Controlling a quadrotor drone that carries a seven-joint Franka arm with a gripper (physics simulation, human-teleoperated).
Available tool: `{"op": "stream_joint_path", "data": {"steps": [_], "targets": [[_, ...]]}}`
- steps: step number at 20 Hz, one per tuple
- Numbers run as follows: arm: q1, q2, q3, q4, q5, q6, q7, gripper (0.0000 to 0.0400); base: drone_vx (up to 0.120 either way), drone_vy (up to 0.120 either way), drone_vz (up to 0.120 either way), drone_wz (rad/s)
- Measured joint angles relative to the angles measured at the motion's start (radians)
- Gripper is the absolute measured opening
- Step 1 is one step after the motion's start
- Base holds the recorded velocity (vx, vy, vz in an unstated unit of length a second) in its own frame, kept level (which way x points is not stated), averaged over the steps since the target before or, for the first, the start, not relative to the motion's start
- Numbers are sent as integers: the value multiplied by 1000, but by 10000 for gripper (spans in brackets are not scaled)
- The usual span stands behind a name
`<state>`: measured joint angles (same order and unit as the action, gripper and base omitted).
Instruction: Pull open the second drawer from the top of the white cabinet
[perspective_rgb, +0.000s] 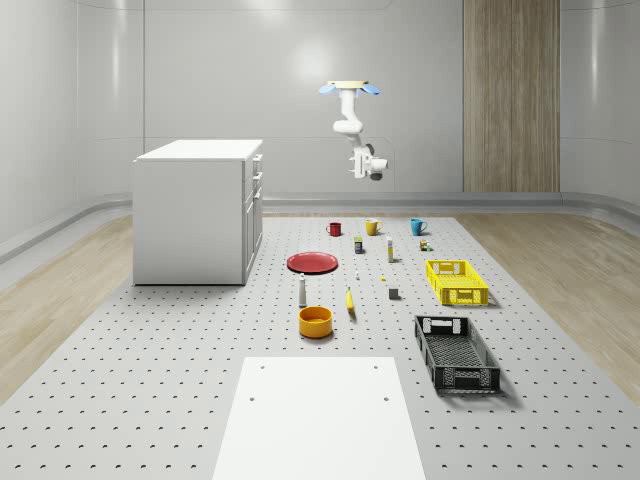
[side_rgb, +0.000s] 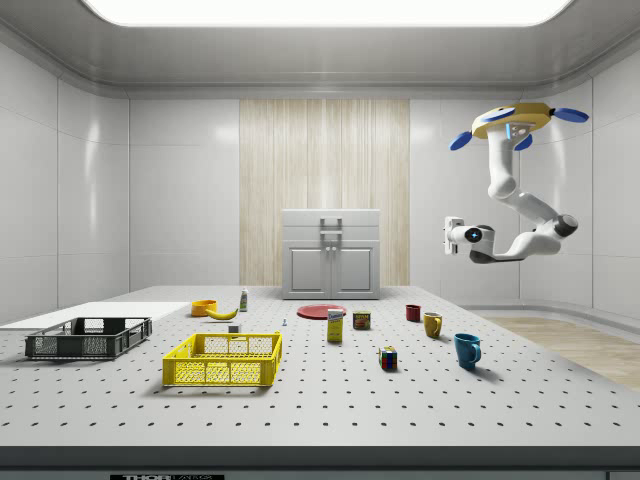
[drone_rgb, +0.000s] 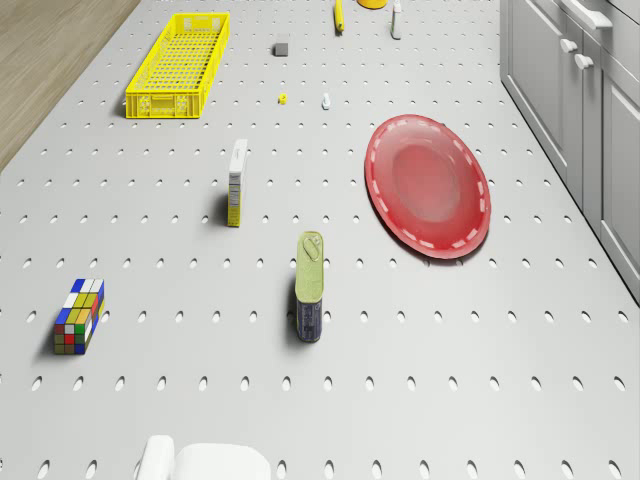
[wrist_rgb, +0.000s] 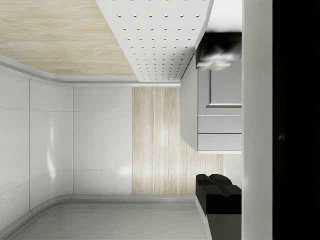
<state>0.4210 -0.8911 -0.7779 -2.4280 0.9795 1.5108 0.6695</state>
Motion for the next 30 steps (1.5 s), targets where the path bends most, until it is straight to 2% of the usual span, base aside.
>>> {"op": "stream_joint_path", "data": {"steps": [30], "targets": [[139,-124,-59,-17,-91,122,75,305,120,-120,0,0]]}}
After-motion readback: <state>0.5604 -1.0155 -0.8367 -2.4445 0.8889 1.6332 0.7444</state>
